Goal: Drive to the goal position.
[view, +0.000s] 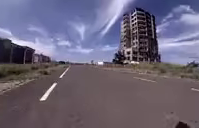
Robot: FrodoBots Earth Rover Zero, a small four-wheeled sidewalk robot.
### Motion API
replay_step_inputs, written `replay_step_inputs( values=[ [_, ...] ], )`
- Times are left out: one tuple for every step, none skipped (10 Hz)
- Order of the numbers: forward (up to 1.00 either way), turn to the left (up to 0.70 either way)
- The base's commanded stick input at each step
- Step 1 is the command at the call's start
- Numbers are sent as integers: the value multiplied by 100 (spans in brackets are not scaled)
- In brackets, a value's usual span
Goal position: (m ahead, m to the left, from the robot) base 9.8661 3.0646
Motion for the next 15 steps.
replay_step_inputs(
  values=[
    [100, 0],
    [100, 0],
    [100, 0],
    [100, 0],
    [100, 0],
    [100, 0],
    [100, 12],
    [100, 26],
    [100, 32],
    [100, 24],
    [100, 0],
    [100, 0],
    [100, 0],
    [100, 0],
    [100, 0]
  ],
)
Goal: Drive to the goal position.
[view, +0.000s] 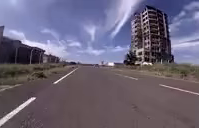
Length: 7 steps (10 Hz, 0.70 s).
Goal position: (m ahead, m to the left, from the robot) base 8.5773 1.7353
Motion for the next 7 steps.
replay_step_inputs(
  values=[
    [100, 0],
    [100, 0],
    [100, 0],
    [99, 0],
    [99, 0],
    [99, 0],
    [99, 0]
  ],
)
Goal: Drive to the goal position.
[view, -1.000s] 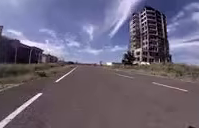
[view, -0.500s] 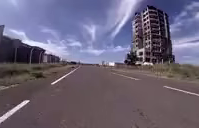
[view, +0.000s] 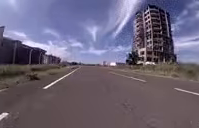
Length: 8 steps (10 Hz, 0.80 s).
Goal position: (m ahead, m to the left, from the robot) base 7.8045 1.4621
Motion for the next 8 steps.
replay_step_inputs(
  values=[
    [100, 0],
    [100, 0],
    [100, 0],
    [100, 0],
    [100, 0],
    [100, 0],
    [100, 0],
    [100, 0]
  ],
)
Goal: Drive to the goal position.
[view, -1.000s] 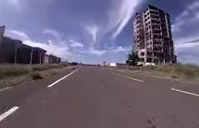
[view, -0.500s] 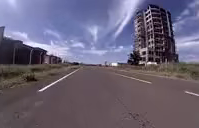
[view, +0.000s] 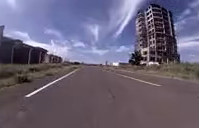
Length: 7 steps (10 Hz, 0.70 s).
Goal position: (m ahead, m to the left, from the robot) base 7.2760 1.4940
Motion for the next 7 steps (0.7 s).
replay_step_inputs(
  values=[
    [100, 0],
    [100, 0],
    [100, 0],
    [100, 0],
    [100, 0],
    [100, 0],
    [100, 0]
  ],
)
